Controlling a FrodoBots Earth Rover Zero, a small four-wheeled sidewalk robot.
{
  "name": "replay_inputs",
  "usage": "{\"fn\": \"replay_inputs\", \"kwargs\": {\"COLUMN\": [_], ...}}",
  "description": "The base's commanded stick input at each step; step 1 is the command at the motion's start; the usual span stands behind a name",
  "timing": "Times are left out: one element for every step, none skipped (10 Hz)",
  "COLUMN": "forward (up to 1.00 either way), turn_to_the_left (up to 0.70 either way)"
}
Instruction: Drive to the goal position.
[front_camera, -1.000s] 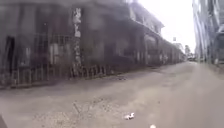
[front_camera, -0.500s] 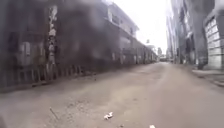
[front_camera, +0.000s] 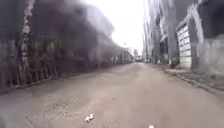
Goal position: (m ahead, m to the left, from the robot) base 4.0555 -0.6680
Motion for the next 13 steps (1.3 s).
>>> {"fn": "replay_inputs", "kwargs": {"forward": [0.0,0.0,0.0,0.0,0.0,0.0,0.21,0.41,0.5,0.5,0.5,0.5,0.5], "turn_to_the_left": [0.0,0.0,0.0,0.0,0.0,0.0,0.0,0.0,0.0,0.0,0.0,0.0,0.0]}}
